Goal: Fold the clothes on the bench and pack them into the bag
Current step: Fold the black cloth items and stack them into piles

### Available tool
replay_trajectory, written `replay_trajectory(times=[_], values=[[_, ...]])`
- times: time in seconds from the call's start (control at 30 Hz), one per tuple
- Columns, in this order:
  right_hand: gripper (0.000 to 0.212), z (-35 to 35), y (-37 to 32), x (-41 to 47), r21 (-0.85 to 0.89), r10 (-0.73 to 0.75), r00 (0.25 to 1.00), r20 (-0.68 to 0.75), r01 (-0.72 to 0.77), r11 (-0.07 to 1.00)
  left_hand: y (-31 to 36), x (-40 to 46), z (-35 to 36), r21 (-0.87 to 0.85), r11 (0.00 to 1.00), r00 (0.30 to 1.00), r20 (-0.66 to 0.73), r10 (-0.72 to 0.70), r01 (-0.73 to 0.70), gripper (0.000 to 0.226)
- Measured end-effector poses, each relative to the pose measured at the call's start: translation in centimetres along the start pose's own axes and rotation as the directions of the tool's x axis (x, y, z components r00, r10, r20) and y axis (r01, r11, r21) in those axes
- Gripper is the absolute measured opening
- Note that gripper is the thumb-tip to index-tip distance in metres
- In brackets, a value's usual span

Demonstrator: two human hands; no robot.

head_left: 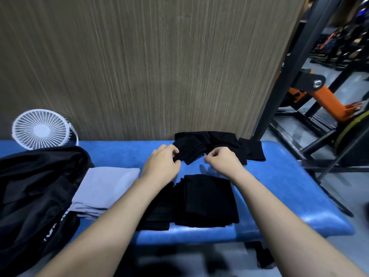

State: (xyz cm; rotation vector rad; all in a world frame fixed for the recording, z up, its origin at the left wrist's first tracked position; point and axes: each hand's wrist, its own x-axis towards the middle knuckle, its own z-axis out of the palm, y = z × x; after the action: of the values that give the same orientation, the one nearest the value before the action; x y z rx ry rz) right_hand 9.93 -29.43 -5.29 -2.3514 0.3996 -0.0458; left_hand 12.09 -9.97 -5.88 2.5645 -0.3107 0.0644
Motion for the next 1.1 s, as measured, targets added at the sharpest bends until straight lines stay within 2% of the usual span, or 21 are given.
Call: replay_trajectory(times=[0.13,0.23,0.33,0.57,0.77,0.9,1.03,1.1], values=[[0.039,1.9,0.4,3.7,0.014,0.085,0.996,0.023,-0.085,0.996,-0.5,3.4,1.0,0.125,0.992,0.994,0.104,-0.045,0.032,0.045],[0.041,2.8,0.3,4.9,0.085,0.125,0.992,0.021,-0.127,0.988,-0.9,5.2,1.9,0.168,0.985,0.988,0.143,-0.064,0.039,0.050],[0.040,3.4,-0.1,5.6,0.238,0.157,0.986,0.057,-0.166,0.957,-1.3,5.9,2.4,0.190,0.981,0.983,0.163,-0.080,0.048,0.050],[0.018,4.1,-0.7,5.1,0.335,0.088,0.994,0.072,-0.107,0.936,-1.3,5.8,2.1,0.188,0.980,0.987,0.135,-0.087,0.060,0.040],[0.012,3.4,-1.4,3.0,0.369,0.005,0.997,0.080,-0.034,0.929,0.0,4.8,0.6,0.090,0.995,0.996,0.080,-0.041,0.033,0.036],[0.016,2.2,-2.0,2.0,0.398,-0.047,0.994,-0.103,0.084,0.914,0.8,3.7,-1.3,-0.052,0.998,1.000,0.010,-0.029,0.029,0.034],[0.014,0.1,-2.9,0.5,0.387,-0.117,0.947,-0.300,0.233,0.892,1.2,2.0,-3.7,-0.176,0.984,0.989,-0.147,-0.006,-0.020,0.015],[0.012,-1.1,-3.2,-0.4,0.389,-0.155,0.917,-0.367,0.302,0.870,1.0,1.0,-4.8,-0.217,0.974,0.978,-0.210,0.015,-0.061,0.015]])
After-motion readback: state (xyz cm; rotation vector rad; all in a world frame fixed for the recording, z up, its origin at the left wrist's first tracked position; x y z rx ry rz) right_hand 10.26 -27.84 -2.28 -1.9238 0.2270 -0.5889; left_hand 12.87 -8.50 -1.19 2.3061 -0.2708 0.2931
